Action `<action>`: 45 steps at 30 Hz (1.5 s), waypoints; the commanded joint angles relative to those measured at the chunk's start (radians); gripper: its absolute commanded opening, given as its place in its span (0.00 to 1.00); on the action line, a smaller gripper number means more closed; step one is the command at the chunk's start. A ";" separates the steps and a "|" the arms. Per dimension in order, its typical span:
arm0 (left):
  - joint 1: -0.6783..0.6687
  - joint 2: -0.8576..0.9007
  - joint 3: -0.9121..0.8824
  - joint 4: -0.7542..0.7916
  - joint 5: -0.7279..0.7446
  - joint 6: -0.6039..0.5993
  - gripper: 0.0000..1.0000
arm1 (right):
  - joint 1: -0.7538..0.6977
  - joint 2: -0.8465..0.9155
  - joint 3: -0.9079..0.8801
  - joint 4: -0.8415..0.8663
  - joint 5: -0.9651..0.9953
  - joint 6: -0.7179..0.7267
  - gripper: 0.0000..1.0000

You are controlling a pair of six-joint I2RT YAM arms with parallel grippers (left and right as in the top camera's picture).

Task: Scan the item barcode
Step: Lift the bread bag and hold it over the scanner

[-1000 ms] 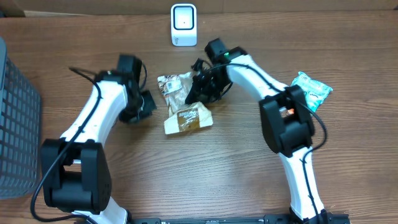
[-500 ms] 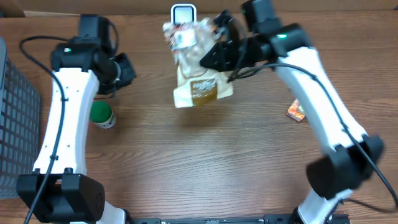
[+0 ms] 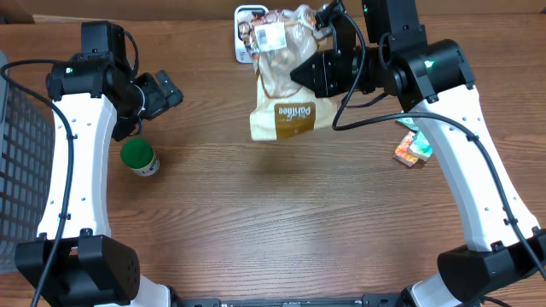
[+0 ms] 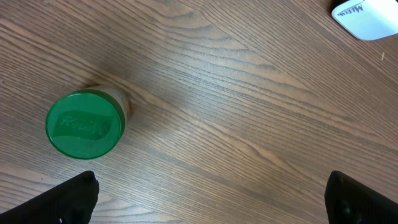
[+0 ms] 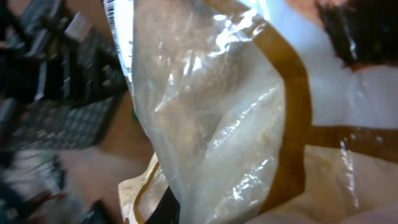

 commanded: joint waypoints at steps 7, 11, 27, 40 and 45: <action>-0.003 -0.008 0.017 0.001 0.000 0.004 1.00 | 0.144 0.109 0.008 0.290 0.863 0.010 0.04; -0.003 -0.008 0.017 0.001 0.000 0.004 1.00 | 0.172 0.224 0.008 0.498 1.079 -0.178 0.04; -0.003 -0.008 0.017 0.001 0.000 0.004 1.00 | 0.184 0.643 0.008 1.230 1.332 -1.044 0.04; -0.004 -0.008 0.017 0.001 0.000 0.004 0.99 | 0.190 0.711 0.008 1.406 1.294 -1.079 0.04; -0.004 -0.008 0.017 0.001 0.000 0.004 1.00 | 0.192 0.712 0.008 1.390 1.293 -1.078 0.04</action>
